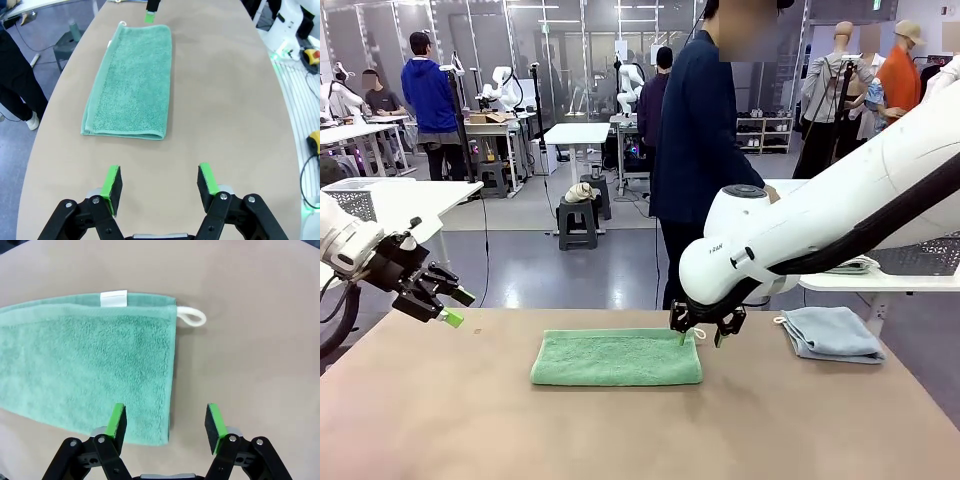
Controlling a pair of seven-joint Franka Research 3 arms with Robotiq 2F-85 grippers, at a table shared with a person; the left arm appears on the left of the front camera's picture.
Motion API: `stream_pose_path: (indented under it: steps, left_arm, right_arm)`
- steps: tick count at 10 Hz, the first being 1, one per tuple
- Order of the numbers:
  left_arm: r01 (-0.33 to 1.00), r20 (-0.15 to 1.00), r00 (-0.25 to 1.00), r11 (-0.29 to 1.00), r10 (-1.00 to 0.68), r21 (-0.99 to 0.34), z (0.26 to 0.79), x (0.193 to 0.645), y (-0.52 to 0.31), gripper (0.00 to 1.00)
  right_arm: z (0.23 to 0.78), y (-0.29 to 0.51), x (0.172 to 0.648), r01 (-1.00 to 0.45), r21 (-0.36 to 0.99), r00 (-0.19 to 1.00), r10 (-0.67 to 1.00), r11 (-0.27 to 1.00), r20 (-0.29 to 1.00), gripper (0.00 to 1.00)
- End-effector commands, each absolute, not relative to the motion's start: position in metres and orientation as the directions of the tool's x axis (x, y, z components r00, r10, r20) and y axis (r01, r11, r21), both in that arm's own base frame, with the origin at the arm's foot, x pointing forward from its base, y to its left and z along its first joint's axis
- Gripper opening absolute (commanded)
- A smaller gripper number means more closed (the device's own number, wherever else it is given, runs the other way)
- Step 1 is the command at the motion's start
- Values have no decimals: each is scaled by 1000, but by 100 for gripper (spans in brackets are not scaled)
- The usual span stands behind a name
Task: Fold the towels and place them in the basket.
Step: When a person lays out a Towel with hook on the table, fold it in half twice.
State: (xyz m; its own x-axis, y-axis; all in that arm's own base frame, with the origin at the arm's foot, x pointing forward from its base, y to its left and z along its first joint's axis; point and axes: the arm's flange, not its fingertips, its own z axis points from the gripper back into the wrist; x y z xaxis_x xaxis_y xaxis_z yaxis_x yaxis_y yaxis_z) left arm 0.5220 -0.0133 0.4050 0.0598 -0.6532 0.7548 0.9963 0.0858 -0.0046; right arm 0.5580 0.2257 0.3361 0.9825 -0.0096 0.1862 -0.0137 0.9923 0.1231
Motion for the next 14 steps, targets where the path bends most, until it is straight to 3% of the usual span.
stream_pose_path:
  steps: [1,5,6,7,8,14]
  left_arm:
    - [996,751,58,89,-658,1,406,522,-15,77]
    - [996,751,58,89,-658,1,406,522,-15,77]
    - [996,751,58,89,-658,1,406,522,-15,77]
    - [996,751,58,89,-658,1,406,522,-15,77]
    - [996,751,58,89,-658,1,406,522,-15,77]
    - [996,751,58,89,-658,1,406,522,-15,77]
  right_arm:
    - [328,240,574,49,98,984,-65,994,168,79]
    - [307,252,580,63,96,986,-77,993,146,79]
    - [304,254,580,70,90,986,-83,993,142,59]
    - [301,256,580,76,76,985,-86,994,151,59]
    - [300,256,580,84,69,984,-93,994,154,45]
    - [293,254,581,100,41,982,-105,994,155,45]
